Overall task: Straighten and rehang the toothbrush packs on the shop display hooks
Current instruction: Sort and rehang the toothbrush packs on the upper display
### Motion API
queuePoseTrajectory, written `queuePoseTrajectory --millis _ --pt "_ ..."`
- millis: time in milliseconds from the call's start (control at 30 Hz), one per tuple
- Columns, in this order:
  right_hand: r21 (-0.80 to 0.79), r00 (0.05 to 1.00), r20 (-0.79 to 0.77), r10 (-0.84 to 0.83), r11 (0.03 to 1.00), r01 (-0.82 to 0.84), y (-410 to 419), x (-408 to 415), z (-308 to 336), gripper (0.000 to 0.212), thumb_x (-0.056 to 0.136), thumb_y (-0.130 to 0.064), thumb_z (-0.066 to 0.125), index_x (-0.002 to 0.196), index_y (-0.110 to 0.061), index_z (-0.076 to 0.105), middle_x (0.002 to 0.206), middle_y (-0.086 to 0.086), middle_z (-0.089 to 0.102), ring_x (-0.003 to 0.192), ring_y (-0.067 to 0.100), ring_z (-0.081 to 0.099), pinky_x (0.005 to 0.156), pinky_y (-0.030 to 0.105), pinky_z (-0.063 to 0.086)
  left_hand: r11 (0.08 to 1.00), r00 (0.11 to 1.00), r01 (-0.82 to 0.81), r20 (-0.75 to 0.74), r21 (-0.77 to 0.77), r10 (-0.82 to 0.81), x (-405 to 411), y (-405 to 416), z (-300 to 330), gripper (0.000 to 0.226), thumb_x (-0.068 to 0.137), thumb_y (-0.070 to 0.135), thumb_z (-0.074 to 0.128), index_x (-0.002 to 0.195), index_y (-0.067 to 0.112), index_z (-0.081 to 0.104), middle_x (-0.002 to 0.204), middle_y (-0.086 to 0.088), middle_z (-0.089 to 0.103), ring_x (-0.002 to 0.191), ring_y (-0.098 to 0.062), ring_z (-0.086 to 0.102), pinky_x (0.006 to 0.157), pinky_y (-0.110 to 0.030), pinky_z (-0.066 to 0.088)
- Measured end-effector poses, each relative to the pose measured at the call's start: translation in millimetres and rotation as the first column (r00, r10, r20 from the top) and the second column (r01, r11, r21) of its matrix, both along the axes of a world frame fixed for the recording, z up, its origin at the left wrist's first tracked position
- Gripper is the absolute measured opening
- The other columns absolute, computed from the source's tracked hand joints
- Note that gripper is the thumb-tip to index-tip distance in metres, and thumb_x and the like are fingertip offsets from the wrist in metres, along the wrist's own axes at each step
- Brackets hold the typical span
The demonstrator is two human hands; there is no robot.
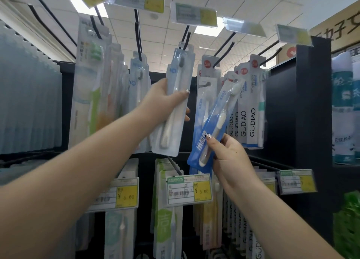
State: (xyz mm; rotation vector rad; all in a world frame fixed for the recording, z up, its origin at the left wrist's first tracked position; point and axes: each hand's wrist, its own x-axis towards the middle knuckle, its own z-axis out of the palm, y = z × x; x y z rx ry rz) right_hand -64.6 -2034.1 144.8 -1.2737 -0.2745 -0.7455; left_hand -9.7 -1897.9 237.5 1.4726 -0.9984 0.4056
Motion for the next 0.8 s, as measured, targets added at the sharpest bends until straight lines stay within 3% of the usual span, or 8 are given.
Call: queuePoseTrajectory --millis 167,267,367,467,567,733,800 --pt "-0.003 1.000 0.002 0.024 1.000 -0.024 2 1 -2 0.015 0.090 -0.016 0.055 0.103 -0.014 0.061 0.098 0.008 0.071 0.088 0.020 0.068 0.077 0.035 0.056 0.993 0.995 0.051 0.087 -0.106 -0.042 -9 -6 -7 0.009 0.089 0.025 0.059 0.095 0.028 0.052 0.084 -0.001 0.064 0.070 -0.013 0.068 0.064 -0.031 0.057" --pt "-0.013 0.999 -0.005 0.044 0.999 -0.044 2 -1 -3 0.015 0.091 -0.016 0.054 0.103 -0.015 0.062 0.096 0.005 0.073 0.088 0.019 0.070 0.078 0.036 0.056 0.971 0.990 0.143 0.048 -0.192 -0.136 -19 -10 -7 0.007 0.090 0.022 0.059 0.091 0.023 0.052 0.075 -0.004 0.063 0.058 -0.013 0.067 0.054 -0.028 0.056" --pt "-0.030 0.999 -0.014 0.039 0.999 -0.039 1 -1 -4 0.014 0.091 -0.017 0.055 0.103 -0.017 0.062 0.097 0.004 0.073 0.088 0.018 0.070 0.075 0.035 0.055 0.956 0.982 0.186 0.071 -0.227 -0.175 -27 -14 -4 0.007 0.089 0.020 0.060 0.091 0.019 0.054 0.062 0.003 0.063 0.056 -0.015 0.066 0.056 -0.034 0.058" --pt "-0.036 1.000 -0.024 0.017 0.999 -0.018 2 0 -5 0.014 0.090 -0.017 0.057 0.104 -0.015 0.062 0.100 0.009 0.072 0.092 0.023 0.069 0.081 0.040 0.056 0.960 0.980 0.192 0.080 -0.204 -0.179 -33 -17 -4 0.006 0.090 0.022 0.059 0.091 0.020 0.053 0.065 0.002 0.064 0.055 -0.014 0.067 0.054 -0.029 0.057" --pt "-0.040 1.000 -0.021 0.012 0.999 -0.013 4 0 -5 0.014 0.091 -0.017 0.056 0.104 -0.016 0.063 0.100 0.008 0.072 0.095 0.024 0.068 0.088 0.044 0.053 0.965 0.985 0.165 0.087 -0.206 -0.149 -30 -17 -8 0.007 0.090 0.022 0.059 0.090 0.022 0.052 0.073 -0.004 0.062 0.057 -0.014 0.067 0.055 -0.030 0.057" --pt "-0.041 1.000 -0.004 0.023 0.999 -0.023 4 0 -2 0.014 0.091 -0.015 0.054 0.102 -0.017 0.062 0.097 0.004 0.073 0.091 0.019 0.069 0.079 0.036 0.054 0.975 0.995 0.021 0.103 -0.222 0.002 -18 -4 -19 0.008 0.090 0.026 0.058 0.093 0.024 0.050 0.080 -0.008 0.064 0.060 -0.014 0.068 0.057 -0.031 0.058" --pt "-0.050 1.000 -0.012 0.011 0.999 -0.012 5 1 -2 0.015 0.091 -0.017 0.055 0.104 -0.016 0.062 0.100 0.006 0.072 0.094 0.022 0.068 0.082 0.039 0.054 0.975 0.991 -0.017 0.128 -0.223 0.046 -16 4 -22 0.015 0.090 0.026 0.058 0.100 0.017 0.051 0.079 -0.008 0.065 0.061 -0.017 0.068 0.056 -0.032 0.058"
